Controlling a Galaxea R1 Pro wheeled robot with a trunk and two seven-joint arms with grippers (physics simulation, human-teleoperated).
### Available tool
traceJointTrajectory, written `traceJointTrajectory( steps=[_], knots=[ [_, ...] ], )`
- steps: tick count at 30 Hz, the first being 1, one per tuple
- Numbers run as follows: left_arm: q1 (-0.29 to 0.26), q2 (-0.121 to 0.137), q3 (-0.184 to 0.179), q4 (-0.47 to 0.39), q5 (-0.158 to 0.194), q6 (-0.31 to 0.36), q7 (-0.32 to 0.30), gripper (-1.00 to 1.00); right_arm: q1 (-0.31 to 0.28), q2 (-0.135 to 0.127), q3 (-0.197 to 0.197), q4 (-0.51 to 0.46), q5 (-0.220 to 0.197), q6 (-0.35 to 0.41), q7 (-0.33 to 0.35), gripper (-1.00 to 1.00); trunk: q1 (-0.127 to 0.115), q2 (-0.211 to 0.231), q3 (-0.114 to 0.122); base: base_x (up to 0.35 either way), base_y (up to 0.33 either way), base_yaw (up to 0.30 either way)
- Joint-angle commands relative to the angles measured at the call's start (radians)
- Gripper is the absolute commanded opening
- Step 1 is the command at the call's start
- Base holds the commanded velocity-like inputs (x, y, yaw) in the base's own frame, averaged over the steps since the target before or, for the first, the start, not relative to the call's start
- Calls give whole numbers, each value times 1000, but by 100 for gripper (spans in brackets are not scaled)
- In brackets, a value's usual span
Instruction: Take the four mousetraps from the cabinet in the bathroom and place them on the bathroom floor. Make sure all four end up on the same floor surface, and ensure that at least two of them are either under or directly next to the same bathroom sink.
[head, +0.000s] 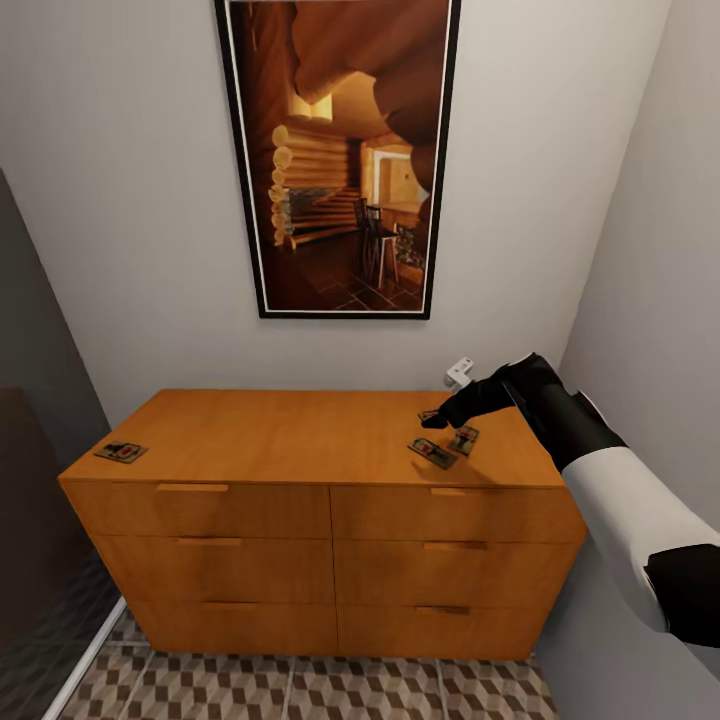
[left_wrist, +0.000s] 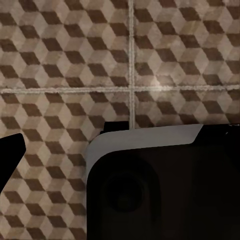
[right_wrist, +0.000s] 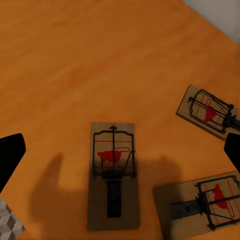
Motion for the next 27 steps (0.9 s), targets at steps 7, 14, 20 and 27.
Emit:
traceJointTrajectory(
  steps=[7,14,20,27],
  knots=[
    [-1,0,-4,1,-1,-3,4,100,-1,0,1,16,8,2,8,100,0,-1,-1,6,0,0],
    [-1,0,-4,1,0,-3,4,100,-1,0,1,54,8,1,15,100,0,-1,-1,1,0,0],
    [-1,0,-4,1,-1,-3,4,100,0,-1,1,70,8,0,52,100,0,-1,-1,0,0,0],
    [-1,0,-4,1,-1,-3,4,100,0,-8,1,77,8,0,90,100,0,-1,-1,0,0,0]
  ],
)
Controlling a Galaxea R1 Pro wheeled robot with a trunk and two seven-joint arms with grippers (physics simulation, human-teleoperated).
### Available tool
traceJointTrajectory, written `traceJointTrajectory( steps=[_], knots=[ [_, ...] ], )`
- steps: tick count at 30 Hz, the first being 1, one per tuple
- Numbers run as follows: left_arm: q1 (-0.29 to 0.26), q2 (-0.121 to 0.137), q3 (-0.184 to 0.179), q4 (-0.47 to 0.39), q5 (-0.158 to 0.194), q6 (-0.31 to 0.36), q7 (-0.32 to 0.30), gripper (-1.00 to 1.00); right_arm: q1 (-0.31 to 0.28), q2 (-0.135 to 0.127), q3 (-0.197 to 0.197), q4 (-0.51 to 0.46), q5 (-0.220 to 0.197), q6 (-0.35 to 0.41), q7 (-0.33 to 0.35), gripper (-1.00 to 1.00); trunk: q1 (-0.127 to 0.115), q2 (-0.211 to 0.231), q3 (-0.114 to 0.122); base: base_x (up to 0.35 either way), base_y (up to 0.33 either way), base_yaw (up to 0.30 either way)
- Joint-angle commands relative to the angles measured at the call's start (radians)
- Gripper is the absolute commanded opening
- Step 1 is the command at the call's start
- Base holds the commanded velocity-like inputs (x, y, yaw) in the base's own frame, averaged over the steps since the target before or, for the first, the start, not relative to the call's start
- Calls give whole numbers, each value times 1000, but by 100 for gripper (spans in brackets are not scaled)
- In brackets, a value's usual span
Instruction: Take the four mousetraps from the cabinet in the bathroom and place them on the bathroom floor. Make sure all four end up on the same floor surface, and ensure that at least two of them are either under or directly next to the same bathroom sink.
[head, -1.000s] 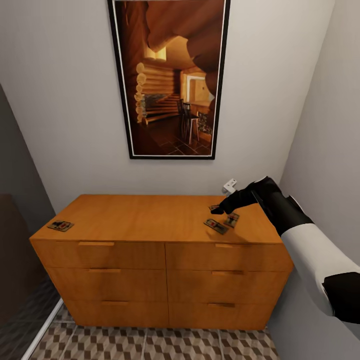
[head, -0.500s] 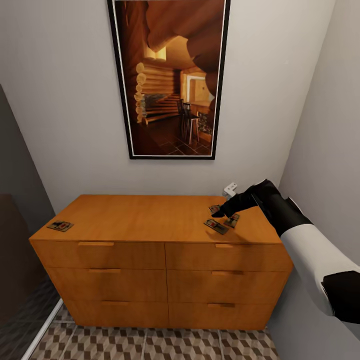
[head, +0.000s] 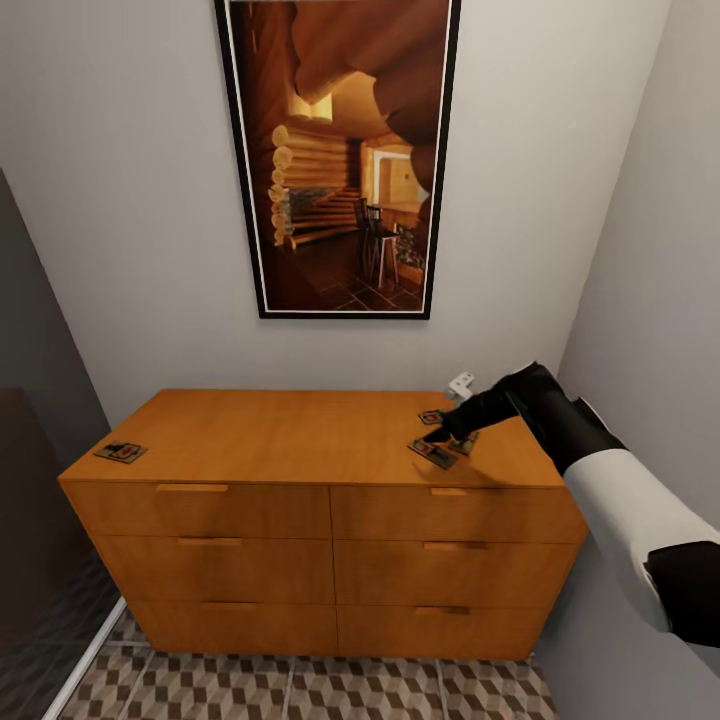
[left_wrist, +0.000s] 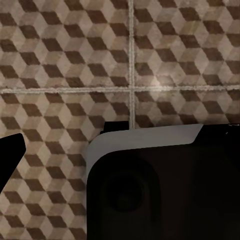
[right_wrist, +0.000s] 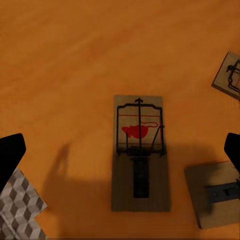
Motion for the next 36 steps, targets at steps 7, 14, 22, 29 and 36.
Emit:
traceJointTrajectory(
  steps=[7,14,22,29,36],
  knots=[
    [-1,0,-4,1,0,-3,4,100,-1,-10,2,26,7,2,15,100,0,-1,-1,0,0,0],
    [-1,0,-4,1,0,-3,4,100,-1,-11,2,59,7,-1,16,100,0,-1,-1,0,0,0],
    [-1,0,-4,2,0,-3,4,100,-1,-11,2,76,7,-2,15,100,0,-1,-1,0,0,0],
    [-1,-1,-4,2,0,-3,4,100,-1,-11,2,83,7,-13,15,100,0,-1,-1,0,0,0],
    [-1,-1,-4,2,0,-3,4,100,-1,-8,2,86,6,-33,15,100,0,-1,-1,0,0,0]
  ],
)
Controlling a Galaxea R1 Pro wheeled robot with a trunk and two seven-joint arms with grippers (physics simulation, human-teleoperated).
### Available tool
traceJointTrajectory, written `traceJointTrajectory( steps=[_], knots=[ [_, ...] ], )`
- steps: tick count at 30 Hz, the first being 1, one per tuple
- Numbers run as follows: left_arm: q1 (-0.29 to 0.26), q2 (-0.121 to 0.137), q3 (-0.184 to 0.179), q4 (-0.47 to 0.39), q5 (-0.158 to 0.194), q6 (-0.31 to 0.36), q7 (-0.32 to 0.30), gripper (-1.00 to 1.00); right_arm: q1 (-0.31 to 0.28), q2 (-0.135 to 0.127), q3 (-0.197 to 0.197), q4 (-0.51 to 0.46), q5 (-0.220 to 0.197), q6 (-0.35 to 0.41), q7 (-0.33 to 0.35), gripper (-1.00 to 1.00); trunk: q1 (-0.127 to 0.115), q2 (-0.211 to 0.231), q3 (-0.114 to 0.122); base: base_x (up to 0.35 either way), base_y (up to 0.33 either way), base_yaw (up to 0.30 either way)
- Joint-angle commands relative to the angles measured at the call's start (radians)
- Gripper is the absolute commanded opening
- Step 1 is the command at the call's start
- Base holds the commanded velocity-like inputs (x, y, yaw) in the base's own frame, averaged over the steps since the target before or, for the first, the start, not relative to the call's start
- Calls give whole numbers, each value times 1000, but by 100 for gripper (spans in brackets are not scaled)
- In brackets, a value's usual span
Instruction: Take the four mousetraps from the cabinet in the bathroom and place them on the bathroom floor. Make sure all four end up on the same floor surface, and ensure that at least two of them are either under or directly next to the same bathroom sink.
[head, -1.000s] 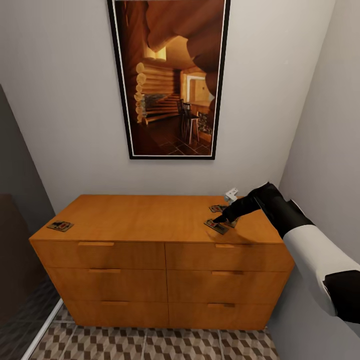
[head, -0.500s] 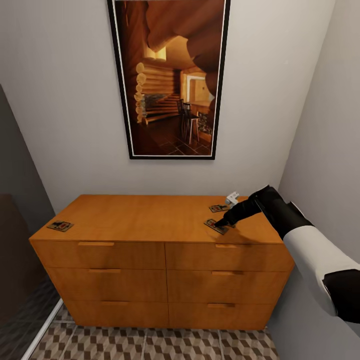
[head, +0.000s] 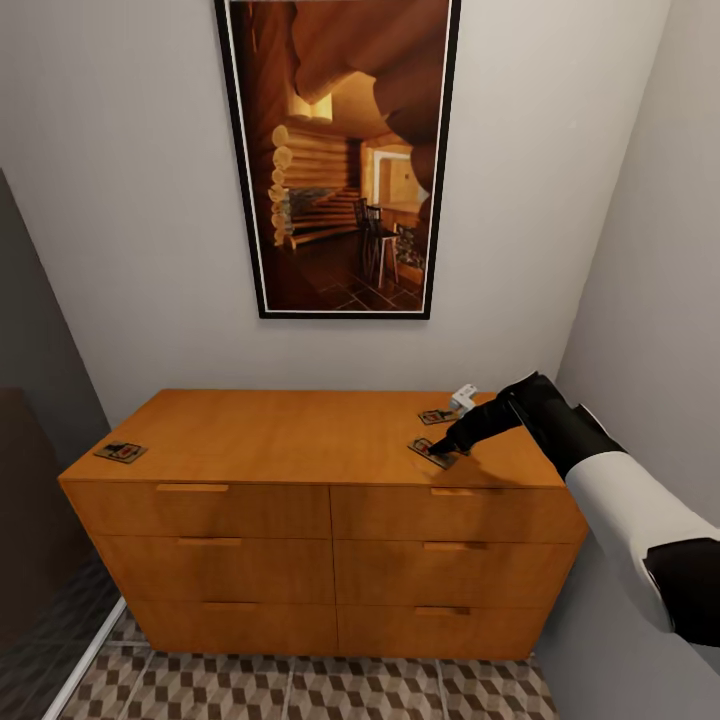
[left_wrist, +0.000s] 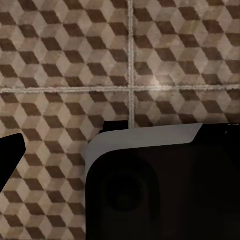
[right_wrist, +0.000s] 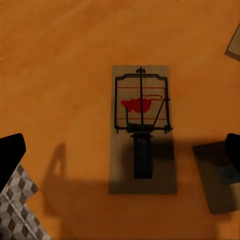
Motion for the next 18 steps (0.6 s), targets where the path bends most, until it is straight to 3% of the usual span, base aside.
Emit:
traceJointTrajectory(
  steps=[1,18],
  knots=[
    [-1,0,-4,1,-1,-3,4,100,-1,0,2,0,6,3,6,100,0,-1,-1,0,0,0],
    [-1,0,-4,1,-1,-3,4,100,-1,3,2,35,6,-19,5,100,0,-1,-1,5,21,0]
  ],
)
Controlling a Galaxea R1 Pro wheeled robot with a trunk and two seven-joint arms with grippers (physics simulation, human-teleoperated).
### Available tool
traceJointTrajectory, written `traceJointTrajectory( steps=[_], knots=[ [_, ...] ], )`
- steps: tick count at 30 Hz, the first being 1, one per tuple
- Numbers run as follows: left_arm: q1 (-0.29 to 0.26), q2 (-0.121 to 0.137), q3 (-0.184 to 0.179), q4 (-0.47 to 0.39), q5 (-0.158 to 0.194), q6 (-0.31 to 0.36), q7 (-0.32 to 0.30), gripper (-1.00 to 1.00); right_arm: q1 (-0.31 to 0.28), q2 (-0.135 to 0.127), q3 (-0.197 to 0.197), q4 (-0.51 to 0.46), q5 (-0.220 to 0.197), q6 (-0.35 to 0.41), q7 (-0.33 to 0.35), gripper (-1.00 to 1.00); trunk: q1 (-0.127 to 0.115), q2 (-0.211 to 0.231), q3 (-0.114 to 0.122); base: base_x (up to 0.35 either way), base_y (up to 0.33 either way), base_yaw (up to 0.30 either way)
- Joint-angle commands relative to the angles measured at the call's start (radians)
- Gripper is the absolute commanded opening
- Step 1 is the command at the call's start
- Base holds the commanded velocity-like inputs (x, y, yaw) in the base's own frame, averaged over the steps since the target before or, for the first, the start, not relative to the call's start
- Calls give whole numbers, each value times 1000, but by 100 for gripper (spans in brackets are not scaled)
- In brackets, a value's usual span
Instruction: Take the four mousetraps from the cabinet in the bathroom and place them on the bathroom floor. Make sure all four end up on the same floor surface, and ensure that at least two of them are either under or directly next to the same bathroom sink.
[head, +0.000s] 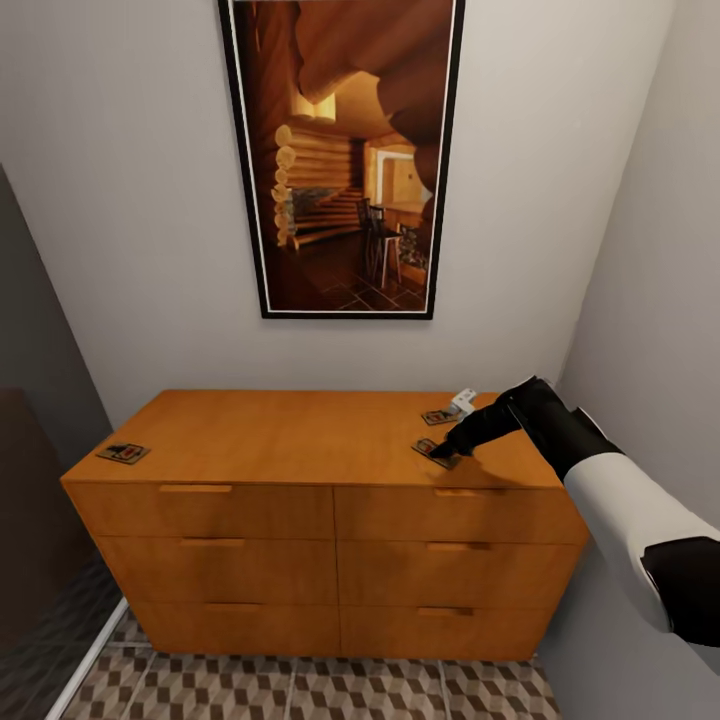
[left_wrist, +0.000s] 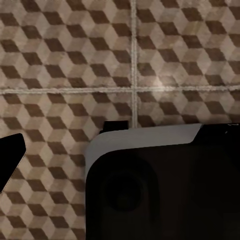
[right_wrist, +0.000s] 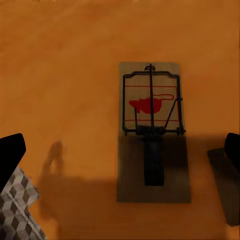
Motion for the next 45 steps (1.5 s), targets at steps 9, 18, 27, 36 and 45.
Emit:
traceJointTrajectory(
  steps=[9,18,27,36,45],
  knots=[
    [0,0,-5,1,-1,-3,4,100,-1,0,2,18,6,-25,5,100,0,-1,-1,68,118,0],
    [0,0,-5,1,-1,-3,4,100,-1,-1,2,25,6,-30,5,100,0,-1,-1,13,18,0],
    [0,0,-5,1,-1,-3,4,100,-1,-3,2,31,6,-33,5,100,0,-1,-1,1,2,0],
    [-1,0,-5,1,-1,-3,4,100,0,-6,1,50,6,-62,6,100,0,-1,-1,0,0,0],
    [0,0,-5,1,-1,-3,4,100,-1,-8,-1,52,7,-68,6,100,0,-1,-1,0,0,0]
  ],
)
